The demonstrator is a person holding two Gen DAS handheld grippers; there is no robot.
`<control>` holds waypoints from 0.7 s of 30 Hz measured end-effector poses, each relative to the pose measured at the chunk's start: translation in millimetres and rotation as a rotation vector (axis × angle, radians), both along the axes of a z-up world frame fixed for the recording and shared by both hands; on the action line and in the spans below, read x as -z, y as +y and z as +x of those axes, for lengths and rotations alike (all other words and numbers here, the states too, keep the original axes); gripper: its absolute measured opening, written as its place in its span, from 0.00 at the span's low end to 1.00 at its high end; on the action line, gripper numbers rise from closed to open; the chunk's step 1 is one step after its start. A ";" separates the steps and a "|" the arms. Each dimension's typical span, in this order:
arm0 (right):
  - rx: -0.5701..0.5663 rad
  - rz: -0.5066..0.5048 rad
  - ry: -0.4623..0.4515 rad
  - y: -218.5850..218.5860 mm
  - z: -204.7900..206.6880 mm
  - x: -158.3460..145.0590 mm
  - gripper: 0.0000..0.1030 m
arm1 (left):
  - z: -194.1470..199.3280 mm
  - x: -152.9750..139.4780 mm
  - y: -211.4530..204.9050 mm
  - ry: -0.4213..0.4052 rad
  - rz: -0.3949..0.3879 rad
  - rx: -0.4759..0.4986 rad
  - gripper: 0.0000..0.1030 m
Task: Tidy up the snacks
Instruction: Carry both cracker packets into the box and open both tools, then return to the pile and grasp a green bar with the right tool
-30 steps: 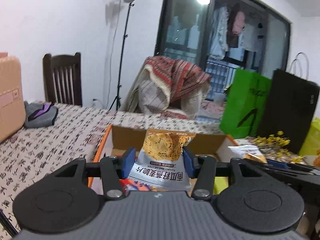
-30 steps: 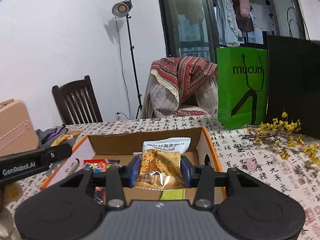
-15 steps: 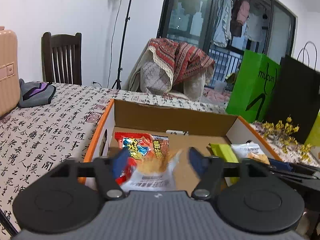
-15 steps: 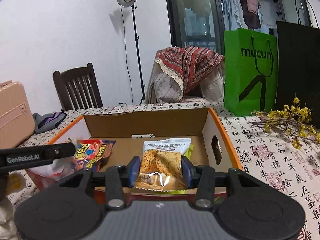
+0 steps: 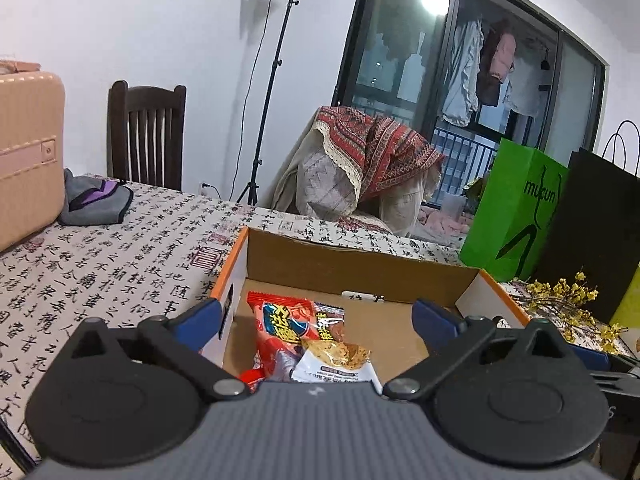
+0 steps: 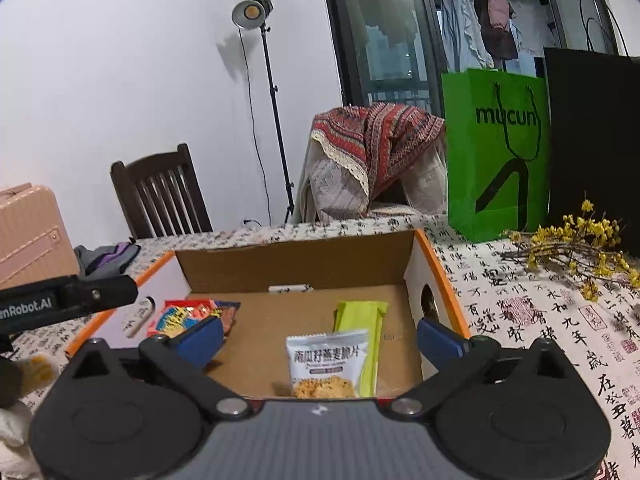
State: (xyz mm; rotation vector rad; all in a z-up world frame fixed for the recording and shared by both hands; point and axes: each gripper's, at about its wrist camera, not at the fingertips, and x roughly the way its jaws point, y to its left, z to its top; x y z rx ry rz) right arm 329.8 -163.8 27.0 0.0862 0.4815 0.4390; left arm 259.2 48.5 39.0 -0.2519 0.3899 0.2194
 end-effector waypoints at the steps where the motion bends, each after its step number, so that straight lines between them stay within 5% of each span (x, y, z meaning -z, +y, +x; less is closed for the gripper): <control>1: 0.003 -0.004 0.007 0.2 -0.8 -0.6 1.00 | -2.0 -1.4 -0.2 0.002 -0.001 -0.002 1.00; 11: 0.007 -0.047 -0.032 -7.0 -36.3 -30.0 1.00 | -33.3 -23.3 -3.7 -0.001 0.022 0.015 1.00; 21: 0.010 -0.071 0.009 -18.8 -80.0 -22.7 1.00 | -78.4 -20.3 1.2 0.014 0.024 0.014 1.00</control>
